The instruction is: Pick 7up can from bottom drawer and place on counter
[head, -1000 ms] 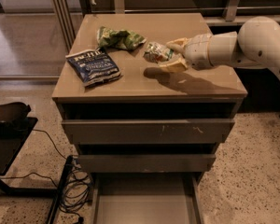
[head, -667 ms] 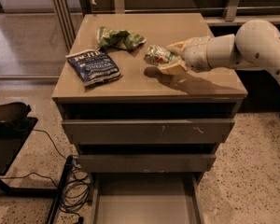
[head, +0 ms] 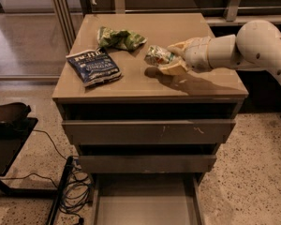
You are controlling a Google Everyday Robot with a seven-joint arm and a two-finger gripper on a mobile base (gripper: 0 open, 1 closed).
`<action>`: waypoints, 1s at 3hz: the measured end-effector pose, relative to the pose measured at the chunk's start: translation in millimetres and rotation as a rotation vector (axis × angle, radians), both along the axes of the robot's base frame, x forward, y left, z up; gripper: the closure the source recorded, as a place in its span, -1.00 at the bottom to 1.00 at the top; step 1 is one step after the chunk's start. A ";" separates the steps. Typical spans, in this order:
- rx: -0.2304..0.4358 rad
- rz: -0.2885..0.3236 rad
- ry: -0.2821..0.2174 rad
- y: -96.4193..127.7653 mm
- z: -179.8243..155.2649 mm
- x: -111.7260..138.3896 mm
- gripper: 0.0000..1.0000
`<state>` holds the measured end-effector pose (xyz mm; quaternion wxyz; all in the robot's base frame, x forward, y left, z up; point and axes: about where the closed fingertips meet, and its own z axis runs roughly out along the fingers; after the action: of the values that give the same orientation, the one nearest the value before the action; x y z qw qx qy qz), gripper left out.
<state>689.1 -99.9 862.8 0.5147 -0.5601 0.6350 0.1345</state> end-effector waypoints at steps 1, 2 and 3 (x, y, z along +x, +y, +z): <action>0.000 0.000 0.000 0.1 0.0 0.0 -0.30; 0.000 0.000 0.000 0.1 0.0 0.0 -0.77; 0.000 0.000 0.000 0.1 0.0 0.0 -1.00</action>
Offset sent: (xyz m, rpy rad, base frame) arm 0.0000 0.0000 0.0000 0.0000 0.0000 0.0000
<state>689.1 -99.8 862.8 0.5147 -0.5602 0.6350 0.1346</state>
